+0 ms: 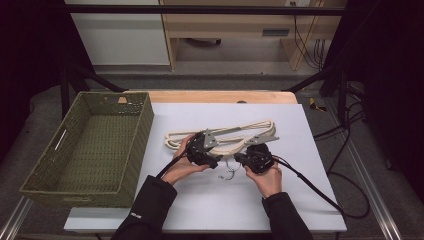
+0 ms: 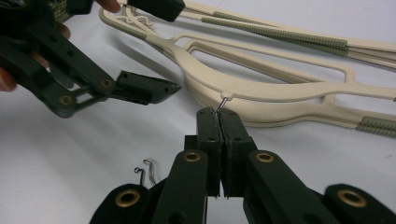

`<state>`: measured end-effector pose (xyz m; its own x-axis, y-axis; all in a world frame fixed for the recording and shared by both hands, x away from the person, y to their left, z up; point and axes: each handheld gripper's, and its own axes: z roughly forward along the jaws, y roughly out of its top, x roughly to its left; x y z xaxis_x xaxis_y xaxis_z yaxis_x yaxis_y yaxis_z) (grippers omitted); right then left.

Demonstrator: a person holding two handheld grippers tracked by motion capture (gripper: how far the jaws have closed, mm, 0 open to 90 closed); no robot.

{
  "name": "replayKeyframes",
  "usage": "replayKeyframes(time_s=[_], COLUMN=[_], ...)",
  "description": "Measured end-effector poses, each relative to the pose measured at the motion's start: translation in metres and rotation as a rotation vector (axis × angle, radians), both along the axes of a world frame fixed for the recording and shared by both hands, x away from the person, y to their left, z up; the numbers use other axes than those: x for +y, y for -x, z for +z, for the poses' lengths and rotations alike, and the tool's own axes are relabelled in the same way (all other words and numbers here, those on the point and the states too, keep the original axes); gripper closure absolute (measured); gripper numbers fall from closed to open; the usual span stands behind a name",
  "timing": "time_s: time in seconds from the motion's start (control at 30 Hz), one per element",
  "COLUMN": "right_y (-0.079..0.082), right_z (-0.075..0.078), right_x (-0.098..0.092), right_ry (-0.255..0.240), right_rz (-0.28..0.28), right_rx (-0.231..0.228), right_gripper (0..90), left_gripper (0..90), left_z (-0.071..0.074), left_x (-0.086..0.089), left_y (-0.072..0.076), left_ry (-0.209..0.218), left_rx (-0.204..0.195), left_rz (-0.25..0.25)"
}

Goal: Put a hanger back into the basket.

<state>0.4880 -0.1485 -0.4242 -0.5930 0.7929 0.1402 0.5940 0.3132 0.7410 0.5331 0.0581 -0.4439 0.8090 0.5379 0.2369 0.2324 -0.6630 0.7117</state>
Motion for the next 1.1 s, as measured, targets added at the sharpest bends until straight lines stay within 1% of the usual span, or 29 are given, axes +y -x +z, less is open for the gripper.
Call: replayKeyframes(time_s=[0.03, 0.07, 0.1, 0.13, 0.17, 0.2, 0.27, 0.3, 0.33, 0.37, 0.43, 0.47, 0.5, 0.53, 0.63, 0.7, 0.73, 0.8, 0.83, 0.87, 0.9, 0.93, 0.97, 1.0, 1.03, 1.07, 1.1], right_y=[0.0, 0.0, 0.0, 0.0, 0.0, 0.0, 0.0, 0.0, 0.0, 0.0, 0.0, 0.0, 0.001, 0.001, 0.001, 0.002, 0.002, 0.003, 0.004, 0.004, 0.007, 0.009, 0.01, 0.01, 0.012, 0.014, 0.015], right_z=[0.0, 0.0, 0.001, 0.001, 0.001, 0.0, 0.001, 0.001, 0.001, 0.001, 0.001, 0.001, 0.001, 0.001, 0.0, 0.001, 0.001, 0.005, 0.006, 0.006, 0.014, 0.018, 0.022, 0.022, 0.026, 0.03, 0.032], right_x=[0.0, 0.0, -0.001, -0.001, -0.001, -0.001, -0.001, -0.001, -0.001, -0.001, -0.001, -0.001, 0.0, 0.0, 0.0, 0.0, 0.0, -0.002, -0.004, -0.004, -0.009, -0.012, -0.017, -0.017, -0.022, -0.028, -0.032], right_ry=[-0.002, -0.002, 0.003, 0.003, 0.003, 0.005, 0.005, 0.006, 0.006, 0.005, 0.009, 0.009, 0.011, 0.011, 0.014, 0.009, 0.009, -0.002, -0.007, -0.007, -0.022, -0.038, -0.05, -0.05, -0.068, -0.094, -0.105], right_rz=[0.003, 0.003, 0.014, 0.014, 0.014, 0.017, 0.017, 0.017, 0.017, 0.02, 0.022, 0.022, 0.012, 0.012, 0.025, 0.019, 0.019, 0.014, 0.018, 0.018, 0.005, -0.011, -0.013, -0.013, -0.021, -0.035, -0.044], right_rx=[-0.002, -0.002, -0.015, -0.016, -0.016, -0.017, -0.017, -0.017, -0.017, -0.017, -0.013, -0.013, -0.004, -0.004, -0.013, -0.013, -0.013, -0.048, -0.063, -0.063, -0.112, -0.131, -0.159, -0.159, -0.182, -0.202, -0.21], right_gripper=[88.9, 88.9, 88.9, 88.8, 88.8, 88.9, 88.9, 88.9, 88.9, 88.9, 88.8, 88.8, 88.8, 88.8, 88.7, 88.3, 88.3, 85.7, 82.6, 82.6, 75.4, 71.9, 68.2, 68.2, 65.5, 62.7, 60.3], left_gripper=[25.5, 26.4, 28.6, 30.0, 30.0, 34.5, 39.6, 43.2, 45.3, 45.3, 54.9, 54.9, 57.0, 57.0, 60.1, 61.7, 61.7, 64.4, 65.2, 65.2, 67.6, 68.5, 69.2, 69.2, 70.1, 70.9, 71.5], left_z=[-0.004, -0.004, -0.009, -0.009, -0.011, -0.014, -0.015, -0.018, -0.018, -0.019, -0.019, -0.018, -0.018, -0.017, -0.017, -0.018, -0.017, -0.014, -0.014, -0.012, -0.01, -0.007, -0.007, -0.007, -0.004, -0.003, -0.002], left_x=[-0.003, -0.003, -0.006, -0.006, -0.008, -0.01, -0.012, -0.014, -0.014, -0.016, -0.016, -0.015, -0.014, -0.013, -0.013, -0.014, -0.013, -0.012, -0.012, -0.011, -0.01, -0.009, -0.009, -0.008, -0.007, -0.006, -0.006], left_y=[-0.001, -0.001, -0.001, -0.001, -0.002, -0.003, -0.003, -0.003, -0.003, -0.003, -0.003, -0.004, -0.005, -0.005, -0.003, -0.002, -0.002, -0.001, -0.001, 0.0, 0.001, 0.002, 0.002, 0.003, 0.003, 0.004, 0.004], left_ry=[-0.017, -0.017, -0.038, -0.038, -0.062, -0.067, -0.072, -0.082, -0.082, -0.092, -0.098, -0.095, -0.093, -0.097, -0.122, -0.13, -0.139, -0.131, -0.131, -0.125, -0.132, -0.137, -0.137, -0.134, -0.154, -0.15, -0.146], left_rx=[-0.001, -0.001, -0.012, -0.012, -0.023, -0.035, -0.041, -0.052, -0.052, -0.063, -0.071, -0.07, -0.064, -0.057, -0.076, -0.093, -0.094, -0.107, -0.107, -0.114, -0.121, -0.128, -0.128, -0.136, -0.143, -0.142, -0.147], left_rz=[-0.005, -0.005, -0.007, -0.007, -0.014, -0.017, -0.016, -0.019, -0.019, -0.018, -0.016, -0.015, -0.019, -0.024, -0.038, -0.046, -0.051, -0.063, -0.063, -0.066, -0.07, -0.074, -0.074, -0.072, -0.079, -0.076, -0.075])
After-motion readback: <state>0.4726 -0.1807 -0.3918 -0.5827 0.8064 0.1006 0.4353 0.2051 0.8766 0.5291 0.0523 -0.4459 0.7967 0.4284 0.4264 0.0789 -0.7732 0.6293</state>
